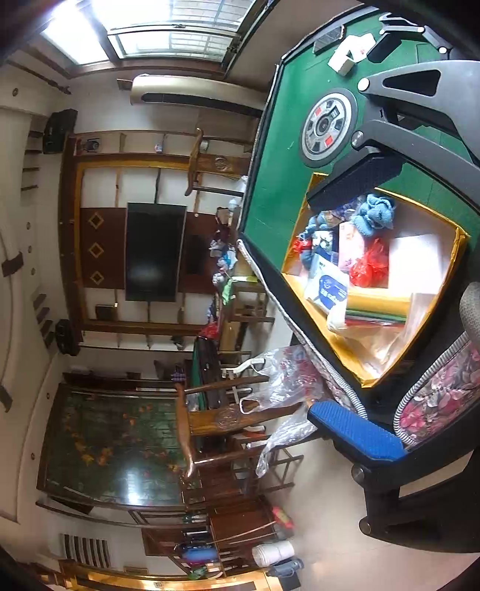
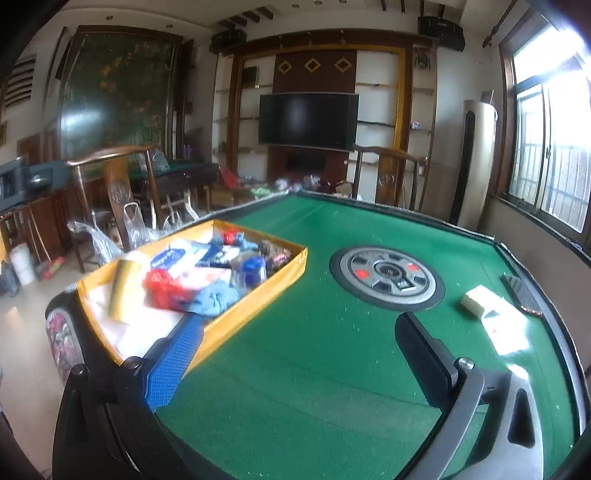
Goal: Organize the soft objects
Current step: 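Withdraw both open grippers from the box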
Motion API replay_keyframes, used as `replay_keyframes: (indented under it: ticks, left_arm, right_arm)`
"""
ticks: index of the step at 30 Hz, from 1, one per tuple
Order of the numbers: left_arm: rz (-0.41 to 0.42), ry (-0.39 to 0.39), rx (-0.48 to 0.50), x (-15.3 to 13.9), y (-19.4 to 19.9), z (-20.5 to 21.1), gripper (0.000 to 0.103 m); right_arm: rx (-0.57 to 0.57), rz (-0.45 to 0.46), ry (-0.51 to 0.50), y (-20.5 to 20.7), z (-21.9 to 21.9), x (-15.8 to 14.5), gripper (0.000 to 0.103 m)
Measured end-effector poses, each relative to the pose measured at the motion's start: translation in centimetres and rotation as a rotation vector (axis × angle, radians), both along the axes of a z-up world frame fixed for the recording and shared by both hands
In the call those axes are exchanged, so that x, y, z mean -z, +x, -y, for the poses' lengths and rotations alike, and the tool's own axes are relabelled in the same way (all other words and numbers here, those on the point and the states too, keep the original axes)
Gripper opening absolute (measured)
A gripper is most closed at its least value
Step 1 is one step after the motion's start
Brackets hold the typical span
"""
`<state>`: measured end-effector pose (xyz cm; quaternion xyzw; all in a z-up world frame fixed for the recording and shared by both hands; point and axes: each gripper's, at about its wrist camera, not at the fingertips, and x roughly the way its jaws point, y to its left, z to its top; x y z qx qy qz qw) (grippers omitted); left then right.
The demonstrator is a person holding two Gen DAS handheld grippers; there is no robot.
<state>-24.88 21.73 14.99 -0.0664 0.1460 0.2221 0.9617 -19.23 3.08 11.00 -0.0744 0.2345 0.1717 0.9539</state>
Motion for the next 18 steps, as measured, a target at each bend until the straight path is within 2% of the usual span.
replay_keyframes:
  ticks: [6, 13, 18]
  left_arm:
    - [-0.095, 0.006, -0.013, 1.6, 1.6, 0.7, 0.103]
    - [-0.207, -0.046, 0.005, 4.2, 3.7, 0.6, 0.103]
    - [-0.256, -0.068, 0.012, 5.8, 4.5, 0.0, 0.103]
  right_arm:
    - [-0.009, -0.057, -0.072, 0.0, -0.8, 2.3, 0.102]
    - [-0.018, -0.106, -0.106, 0.5, -1.2, 3.5, 0.102]
    - [-0.018, -0.135, -0.117, 1.0, -1.8, 3.9, 0.102]
